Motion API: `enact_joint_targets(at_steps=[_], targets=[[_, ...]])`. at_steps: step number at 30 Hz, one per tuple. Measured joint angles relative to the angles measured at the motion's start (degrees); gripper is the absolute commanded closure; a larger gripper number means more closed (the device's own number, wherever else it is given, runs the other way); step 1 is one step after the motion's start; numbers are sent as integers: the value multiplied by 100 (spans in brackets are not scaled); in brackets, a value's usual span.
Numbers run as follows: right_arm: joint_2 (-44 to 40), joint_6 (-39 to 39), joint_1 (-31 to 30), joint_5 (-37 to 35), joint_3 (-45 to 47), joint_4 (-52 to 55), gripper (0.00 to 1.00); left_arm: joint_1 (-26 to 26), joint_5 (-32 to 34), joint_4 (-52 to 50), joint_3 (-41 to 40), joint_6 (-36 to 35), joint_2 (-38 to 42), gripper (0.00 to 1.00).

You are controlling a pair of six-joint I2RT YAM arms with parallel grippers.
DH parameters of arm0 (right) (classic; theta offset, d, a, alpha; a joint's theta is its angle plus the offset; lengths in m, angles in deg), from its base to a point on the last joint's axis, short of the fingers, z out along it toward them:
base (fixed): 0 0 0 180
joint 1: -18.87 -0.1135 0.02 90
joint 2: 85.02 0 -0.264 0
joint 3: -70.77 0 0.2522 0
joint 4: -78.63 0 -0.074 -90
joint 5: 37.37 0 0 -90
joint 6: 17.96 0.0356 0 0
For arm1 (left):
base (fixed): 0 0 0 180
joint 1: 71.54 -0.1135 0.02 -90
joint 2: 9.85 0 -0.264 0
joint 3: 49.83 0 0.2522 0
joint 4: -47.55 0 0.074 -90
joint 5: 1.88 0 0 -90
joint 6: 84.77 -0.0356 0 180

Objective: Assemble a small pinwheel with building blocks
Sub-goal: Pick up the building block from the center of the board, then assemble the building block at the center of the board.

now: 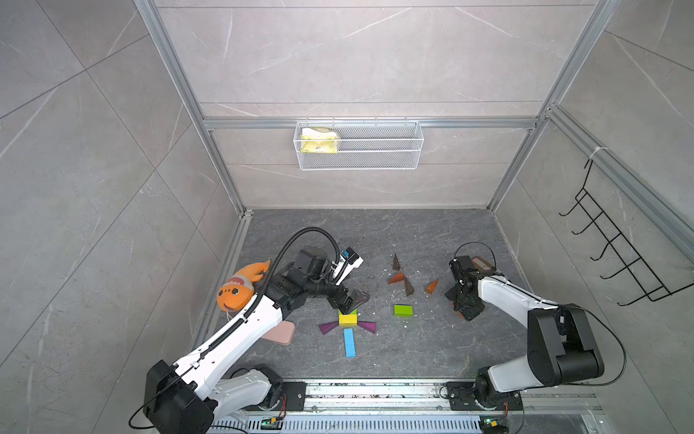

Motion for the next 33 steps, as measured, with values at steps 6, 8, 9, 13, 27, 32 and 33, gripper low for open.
enact_joint_targets(at_steps=[6, 8, 9, 13, 27, 32, 33], targets=[[-46, -173, 13, 26, 9, -7, 42, 0, 0, -4, 0, -7, -4, 0], [-175, -374, 15, 66, 20, -2, 42, 0, 0, -13, 0, -7, -4, 0], [-260, -481, 15, 96, 20, -4, 42, 0, 0, -24, 0, -7, -4, 0], [-697, -1355, -2, 483, 20, -28, 44, 0, 2, -101, 0, 9, -4, 0], [-944, -3460, -1875, 1174, -730, 916, 48, 0, -146, -358, -463, 855, 404, 0], [-946, -3497, -2546, 1073, -769, 1200, 48, -37, 26, -551, -501, 944, 511, 0], [-970, -3475, -2658, 1056, -739, 1209, 49, -92, 68, -586, -498, 946, 511, 0]])
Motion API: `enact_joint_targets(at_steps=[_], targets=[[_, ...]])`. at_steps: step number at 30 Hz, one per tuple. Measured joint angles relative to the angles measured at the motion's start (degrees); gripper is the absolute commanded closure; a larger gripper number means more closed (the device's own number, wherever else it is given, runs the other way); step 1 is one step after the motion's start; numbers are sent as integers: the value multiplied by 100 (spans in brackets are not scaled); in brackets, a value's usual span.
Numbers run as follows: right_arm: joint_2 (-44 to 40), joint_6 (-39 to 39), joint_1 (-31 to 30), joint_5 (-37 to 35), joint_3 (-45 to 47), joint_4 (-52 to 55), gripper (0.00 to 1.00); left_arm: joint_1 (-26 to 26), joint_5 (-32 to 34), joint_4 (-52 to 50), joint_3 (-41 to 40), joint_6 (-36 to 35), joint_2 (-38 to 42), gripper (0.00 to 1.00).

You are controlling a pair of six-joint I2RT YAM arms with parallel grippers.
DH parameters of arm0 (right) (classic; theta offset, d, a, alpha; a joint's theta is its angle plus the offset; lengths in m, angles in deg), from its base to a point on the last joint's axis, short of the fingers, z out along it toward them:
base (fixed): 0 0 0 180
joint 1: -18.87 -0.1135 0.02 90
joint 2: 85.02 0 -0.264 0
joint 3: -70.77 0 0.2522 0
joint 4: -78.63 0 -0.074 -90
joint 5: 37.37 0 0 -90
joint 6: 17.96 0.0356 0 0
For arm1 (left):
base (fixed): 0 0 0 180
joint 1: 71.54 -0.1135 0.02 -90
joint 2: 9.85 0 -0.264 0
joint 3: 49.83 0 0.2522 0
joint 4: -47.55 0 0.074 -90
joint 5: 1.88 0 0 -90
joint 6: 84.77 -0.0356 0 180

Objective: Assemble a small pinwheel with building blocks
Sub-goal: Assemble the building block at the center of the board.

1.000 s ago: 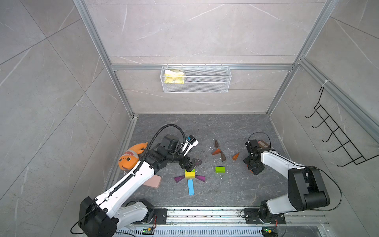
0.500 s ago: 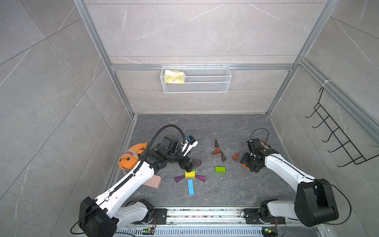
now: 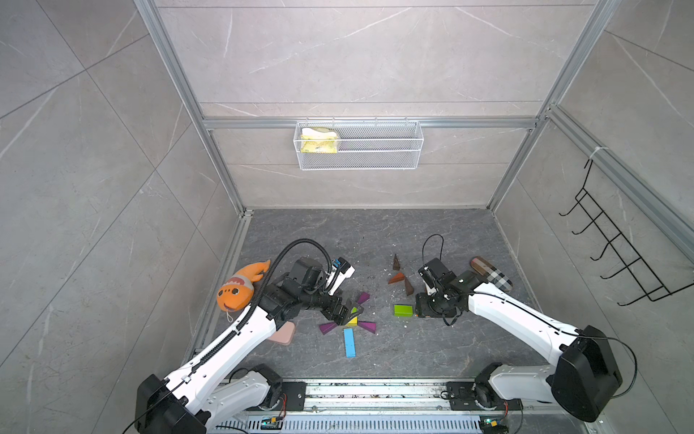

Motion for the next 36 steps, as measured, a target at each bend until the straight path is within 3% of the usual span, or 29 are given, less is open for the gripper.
enact_joint_targets(at_steps=[7, 16, 36], targets=[[-55, 275, -643, -94, 192, -28, 49, -531, 46, -24, 0, 149, -9, 0], [579, 831, -1220, -376, 221, -466, 49, -680, 87, -24, 0, 195, -17, 0], [1257, 1508, -1419, -468, 284, -1154, 49, -741, 83, -13, 0, 216, -11, 0]])
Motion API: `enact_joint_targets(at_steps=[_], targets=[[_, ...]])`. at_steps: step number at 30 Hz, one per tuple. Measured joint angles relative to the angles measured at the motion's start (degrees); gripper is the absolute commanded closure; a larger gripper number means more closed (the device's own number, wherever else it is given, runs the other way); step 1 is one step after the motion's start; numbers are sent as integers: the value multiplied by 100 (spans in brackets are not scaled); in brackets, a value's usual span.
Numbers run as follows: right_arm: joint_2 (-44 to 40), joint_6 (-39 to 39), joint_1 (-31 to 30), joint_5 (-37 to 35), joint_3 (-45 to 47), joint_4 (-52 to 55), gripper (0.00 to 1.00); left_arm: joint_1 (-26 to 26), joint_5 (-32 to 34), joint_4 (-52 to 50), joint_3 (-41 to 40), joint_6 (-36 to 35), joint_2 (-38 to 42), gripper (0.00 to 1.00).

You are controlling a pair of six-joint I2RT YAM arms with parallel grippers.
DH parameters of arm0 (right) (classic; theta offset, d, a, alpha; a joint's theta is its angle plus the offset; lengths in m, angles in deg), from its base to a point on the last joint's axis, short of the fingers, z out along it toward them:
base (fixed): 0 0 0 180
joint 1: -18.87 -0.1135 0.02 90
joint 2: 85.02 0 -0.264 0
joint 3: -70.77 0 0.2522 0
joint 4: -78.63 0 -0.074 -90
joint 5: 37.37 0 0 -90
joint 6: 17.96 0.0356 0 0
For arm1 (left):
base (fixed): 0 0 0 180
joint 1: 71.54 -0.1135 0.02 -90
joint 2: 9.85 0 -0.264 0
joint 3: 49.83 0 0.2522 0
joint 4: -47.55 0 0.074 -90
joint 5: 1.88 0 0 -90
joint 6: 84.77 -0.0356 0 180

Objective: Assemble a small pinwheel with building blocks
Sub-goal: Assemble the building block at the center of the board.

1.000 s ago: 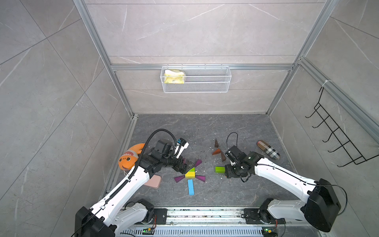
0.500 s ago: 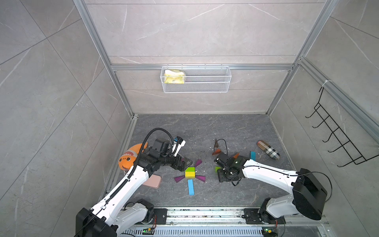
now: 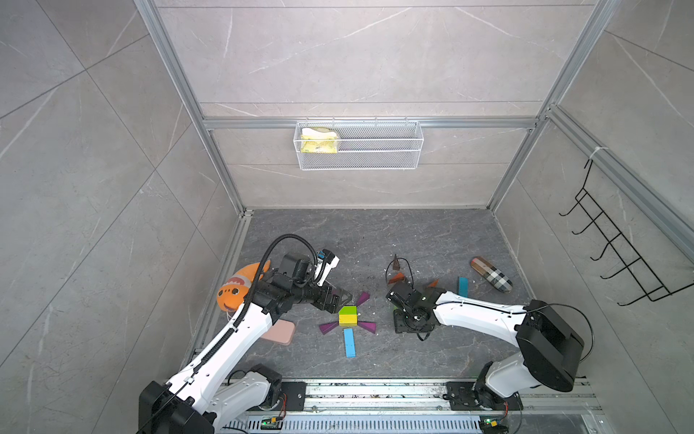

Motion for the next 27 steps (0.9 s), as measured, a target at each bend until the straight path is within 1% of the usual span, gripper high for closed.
enact_joint_targets(at_steps=[27], targets=[[286, 245, -31, -262, -122, -210, 49, -28, -107, 4, 0, 2, 0, 0]])
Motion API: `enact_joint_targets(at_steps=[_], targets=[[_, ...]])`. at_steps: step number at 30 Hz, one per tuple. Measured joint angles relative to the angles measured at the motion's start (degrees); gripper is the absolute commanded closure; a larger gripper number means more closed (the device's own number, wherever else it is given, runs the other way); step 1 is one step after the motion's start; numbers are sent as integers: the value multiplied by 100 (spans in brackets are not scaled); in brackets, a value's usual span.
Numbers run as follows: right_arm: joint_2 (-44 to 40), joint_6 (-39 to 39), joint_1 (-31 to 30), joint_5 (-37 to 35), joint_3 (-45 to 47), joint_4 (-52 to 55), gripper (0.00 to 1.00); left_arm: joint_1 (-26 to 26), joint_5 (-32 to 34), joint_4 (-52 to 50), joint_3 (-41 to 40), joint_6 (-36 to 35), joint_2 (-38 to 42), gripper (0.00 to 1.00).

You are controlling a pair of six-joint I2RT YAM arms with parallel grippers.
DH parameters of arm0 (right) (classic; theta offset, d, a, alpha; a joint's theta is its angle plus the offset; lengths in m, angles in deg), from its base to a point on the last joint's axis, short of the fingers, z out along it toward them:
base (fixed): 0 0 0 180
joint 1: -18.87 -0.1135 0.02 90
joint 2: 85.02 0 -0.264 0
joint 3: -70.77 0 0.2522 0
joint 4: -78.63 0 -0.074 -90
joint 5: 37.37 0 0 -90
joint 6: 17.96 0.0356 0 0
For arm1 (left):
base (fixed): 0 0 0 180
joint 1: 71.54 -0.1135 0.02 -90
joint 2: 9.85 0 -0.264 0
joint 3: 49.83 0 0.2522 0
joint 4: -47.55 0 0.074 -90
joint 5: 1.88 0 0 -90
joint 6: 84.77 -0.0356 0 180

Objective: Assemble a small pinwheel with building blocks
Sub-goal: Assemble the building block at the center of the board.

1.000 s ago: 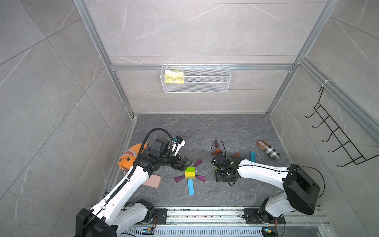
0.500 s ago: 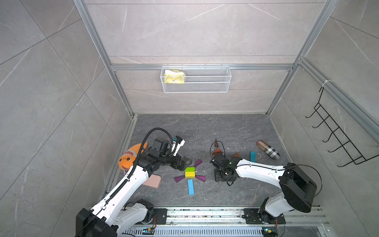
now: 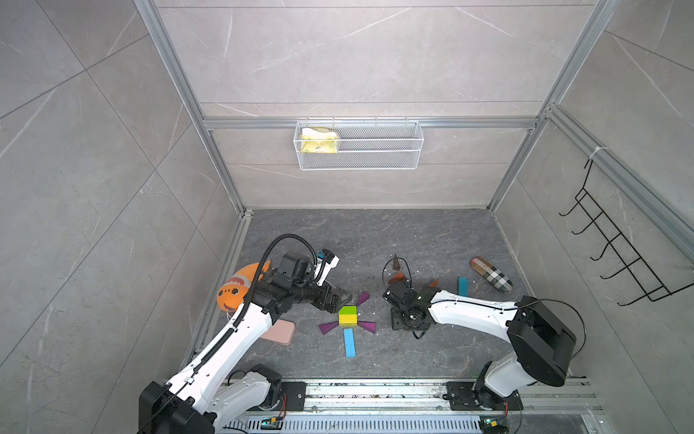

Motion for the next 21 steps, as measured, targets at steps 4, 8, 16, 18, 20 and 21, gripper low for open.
enact_joint_targets(at_steps=[4, 8, 16, 18, 20, 21], targets=[[37, 35, 0, -42, -31, -20, 49, 0, -15, 0, 0, -2, 0, 0], [101, 35, 0, -101, -94, -20, 49, 0, -33, 2, 0, 0, -2, 0], [125, 33, 0, -146, -114, -15, 48, 0, -129, 15, 0, -2, -22, 0], [149, 35, 0, -208, -136, -17, 48, 0, -173, 44, 0, -2, -22, 0], [149, 33, 0, -229, -138, -17, 48, 0, -197, 50, 0, -2, -22, 0], [149, 33, 0, -232, -138, -17, 48, 0, -201, 50, 0, -2, -22, 0]])
